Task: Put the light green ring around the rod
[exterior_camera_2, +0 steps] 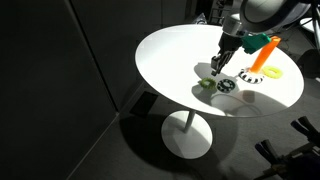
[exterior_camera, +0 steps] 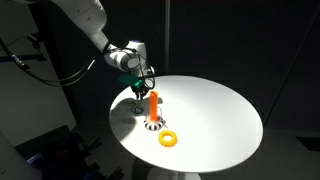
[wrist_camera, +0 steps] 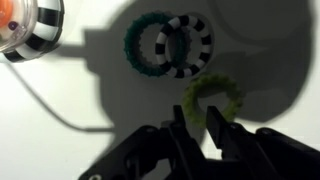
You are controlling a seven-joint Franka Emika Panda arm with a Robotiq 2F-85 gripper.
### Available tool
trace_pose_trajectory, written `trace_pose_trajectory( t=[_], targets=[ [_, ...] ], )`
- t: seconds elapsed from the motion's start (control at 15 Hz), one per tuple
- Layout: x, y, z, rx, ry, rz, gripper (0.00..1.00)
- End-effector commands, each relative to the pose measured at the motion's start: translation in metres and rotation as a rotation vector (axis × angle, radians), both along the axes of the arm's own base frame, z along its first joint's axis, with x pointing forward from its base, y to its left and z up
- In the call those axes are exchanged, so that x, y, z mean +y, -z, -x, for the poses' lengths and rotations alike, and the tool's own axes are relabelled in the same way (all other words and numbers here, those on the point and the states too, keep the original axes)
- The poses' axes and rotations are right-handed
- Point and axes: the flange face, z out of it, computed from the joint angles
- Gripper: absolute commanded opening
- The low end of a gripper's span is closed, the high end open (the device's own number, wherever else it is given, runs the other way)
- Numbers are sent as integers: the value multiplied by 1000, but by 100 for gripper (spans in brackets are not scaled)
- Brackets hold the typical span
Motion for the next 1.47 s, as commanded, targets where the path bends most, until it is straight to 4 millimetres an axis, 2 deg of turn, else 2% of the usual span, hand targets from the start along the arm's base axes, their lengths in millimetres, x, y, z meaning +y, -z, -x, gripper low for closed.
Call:
trace_pose_trajectory(
  t=[0.0,0.33,1.4],
  targets=[
    [-2,-8,12,9,-17,5,62],
    [-4,5,17,12,-27,15,99],
    [-11,28,7,-51,-38,24,100]
  ],
)
